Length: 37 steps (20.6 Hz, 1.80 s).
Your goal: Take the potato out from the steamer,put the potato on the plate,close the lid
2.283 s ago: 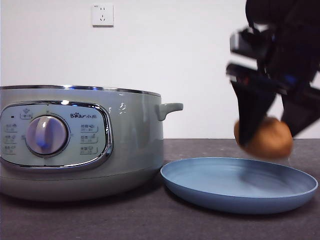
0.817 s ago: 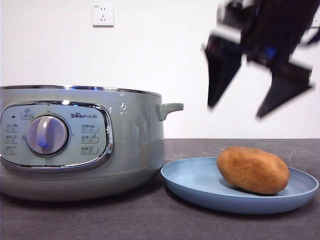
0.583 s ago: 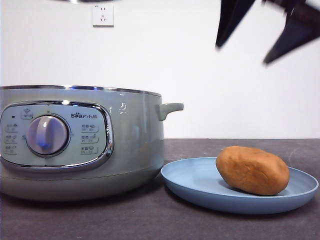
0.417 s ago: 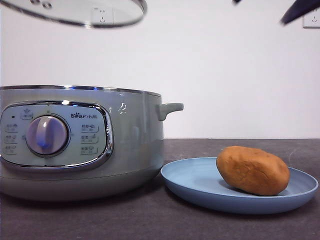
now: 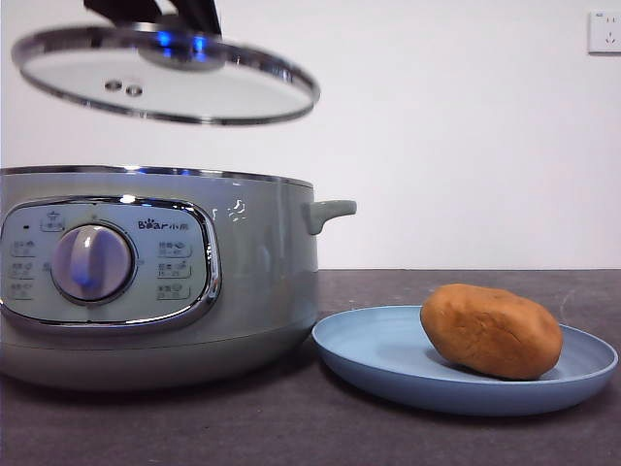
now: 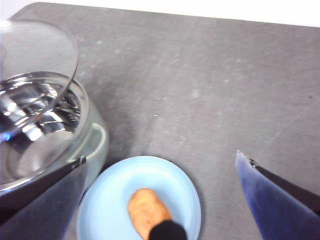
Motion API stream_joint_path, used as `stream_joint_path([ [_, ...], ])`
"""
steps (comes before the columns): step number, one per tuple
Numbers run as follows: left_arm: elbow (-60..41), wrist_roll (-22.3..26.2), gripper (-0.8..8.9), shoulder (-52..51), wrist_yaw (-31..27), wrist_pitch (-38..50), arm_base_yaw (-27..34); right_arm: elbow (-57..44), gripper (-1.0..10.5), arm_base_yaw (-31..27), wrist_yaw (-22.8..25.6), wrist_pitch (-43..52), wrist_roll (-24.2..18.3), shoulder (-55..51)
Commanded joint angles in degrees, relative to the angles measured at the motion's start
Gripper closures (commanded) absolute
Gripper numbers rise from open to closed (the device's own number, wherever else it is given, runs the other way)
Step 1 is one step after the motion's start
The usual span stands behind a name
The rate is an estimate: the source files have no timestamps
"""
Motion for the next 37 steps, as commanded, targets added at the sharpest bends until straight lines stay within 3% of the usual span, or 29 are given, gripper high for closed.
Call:
stream_joint_path([
  [1, -1.9, -0.7, 8.22, -0.6, 0.0, 2.1, 0.0, 0.1, 4.5, 0.1, 0.3, -0.8, 0.5, 0.0],
  [13, -13.1, -3.4, 8.22, -0.6, -0.1, 7.4, 0.0, 0.1, 4.5, 0.1, 0.3, -1.2, 0.5, 0.1],
  [25, -13.8, -5.0, 8.22, -1.5, 3.1, 1.9, -0.5, 0.1, 4.5, 0.1, 0.3, -0.9, 0.6, 0.2],
  [37, -13.8, -3.1, 8.22, -1.5, -2.5, 3.8, -0.5, 0.1, 4.8, 0.1, 0.0, -0.9, 0.5, 0.1],
])
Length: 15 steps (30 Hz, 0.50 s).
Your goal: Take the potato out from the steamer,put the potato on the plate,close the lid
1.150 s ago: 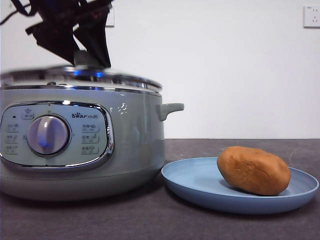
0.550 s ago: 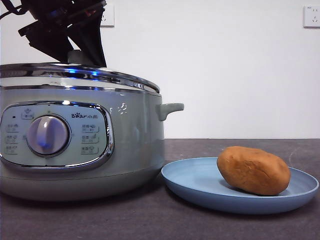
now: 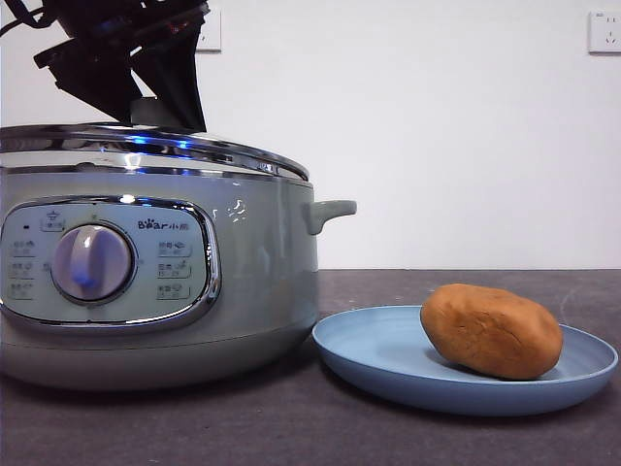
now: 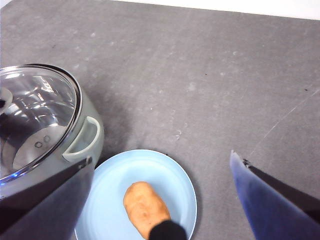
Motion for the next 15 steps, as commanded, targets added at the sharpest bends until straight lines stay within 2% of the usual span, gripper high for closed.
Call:
stream_joint_path([
  [1, -0.8, 0.6, 8.22, 0.5, -1.3, 0.2, 0.1, 0.1, 4.8, 0.1, -0.1, 0.4, 0.6, 0.0],
  [6, -0.8, 0.6, 8.22, 0.6, -1.2, 3.3, 0.1, 0.1, 4.8, 0.1, -0.1, 0.3, 0.5, 0.0],
  [15, -0.8, 0.2, 8.22, 0.7, 2.3, -1.0, 0.0, 0.1, 4.8, 0.1, -0.1, 0.4, 0.5, 0.0],
])
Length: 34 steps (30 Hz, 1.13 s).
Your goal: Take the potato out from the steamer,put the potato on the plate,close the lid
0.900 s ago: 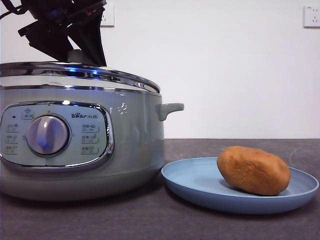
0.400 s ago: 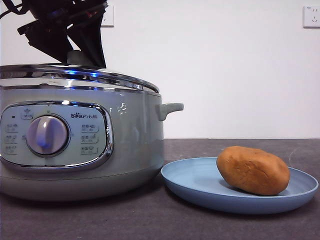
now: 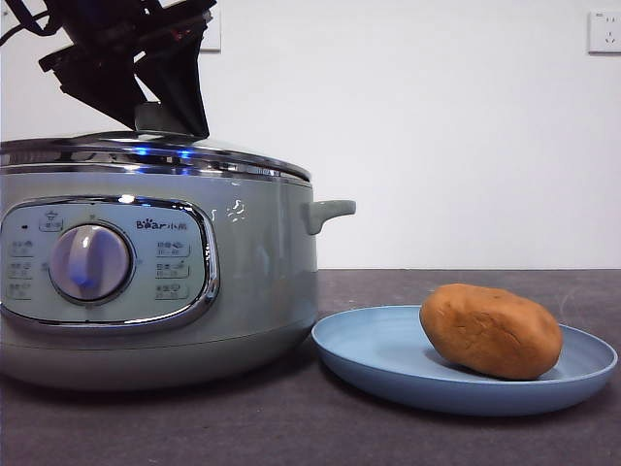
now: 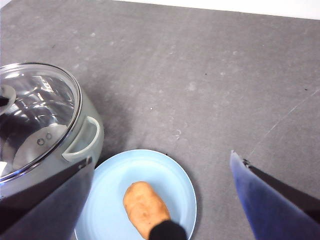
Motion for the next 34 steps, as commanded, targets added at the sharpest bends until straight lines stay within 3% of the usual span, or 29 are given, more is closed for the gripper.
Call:
stream_joint_path([
  [1, -0.4, -0.2, 8.22, 0.2, 1.0, -2.6, 0.0, 0.1, 4.8, 0.1, -0.1, 0.4, 0.5, 0.0],
  [21, -0.4, 0.0, 8.10, 4.0, -0.5, -6.6, -0.2, 0.1, 4.8, 0.1, 0.0, 0.4, 0.5, 0.0],
  [22, -0.4, 0.0, 7.89, 4.0, -0.5, -6.5, -0.2, 0.1, 4.8, 0.1, -0.1, 0.5, 0.5, 0.0],
  [25, -0.4, -0.2, 5.46, 4.0, -0.5, -6.6, -0.2, 0.1, 4.8, 0.1, -0.1, 0.5, 0.5, 0.0],
  [30, -0.4, -0.3, 5.18, 3.9, -0.5, -6.2, -0.2, 0.1, 4.8, 0.1, -0.1, 0.5, 0.5, 0.0],
  [32, -0.3, -0.4, 4.25, 3.9, -0.5, -5.6, -0.2, 0.1, 4.8, 0.1, -0.1, 0.5, 0.5, 0.0],
  [34, -0.3, -0.5, 4.26, 3.9, -0.5, -5.6, -0.2, 0.1, 4.8, 0.1, -0.1, 0.5, 0.5, 0.0],
])
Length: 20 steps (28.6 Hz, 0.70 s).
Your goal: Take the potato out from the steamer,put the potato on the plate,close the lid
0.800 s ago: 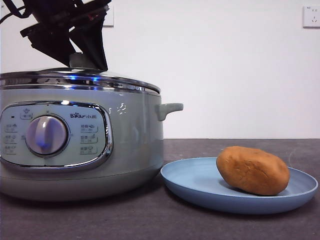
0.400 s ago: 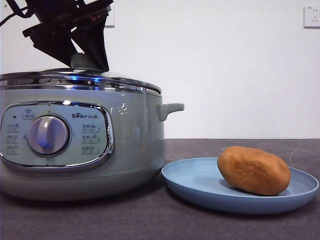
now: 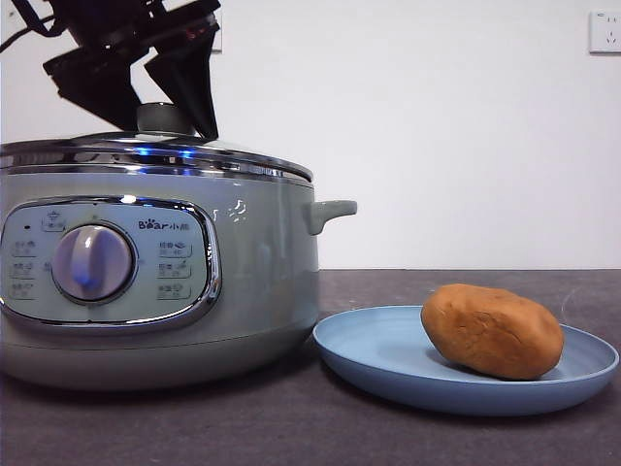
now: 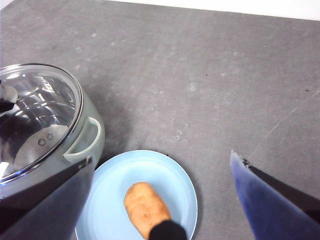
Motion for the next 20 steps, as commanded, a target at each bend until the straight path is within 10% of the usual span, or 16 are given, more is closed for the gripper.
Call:
stream_joint_path([
  [1, -2.0, -0.5, 4.26, 1.7, 0.1, -3.3, -0.2, 0.1, 4.8, 0.1, -0.1, 0.4, 0.5, 0.0],
  [20, 12.6, -0.2, 4.42, -23.3, -0.8, -0.8, -0.1, 0.1, 4.8, 0.1, -0.1, 1.0, 0.3, 0.0],
])
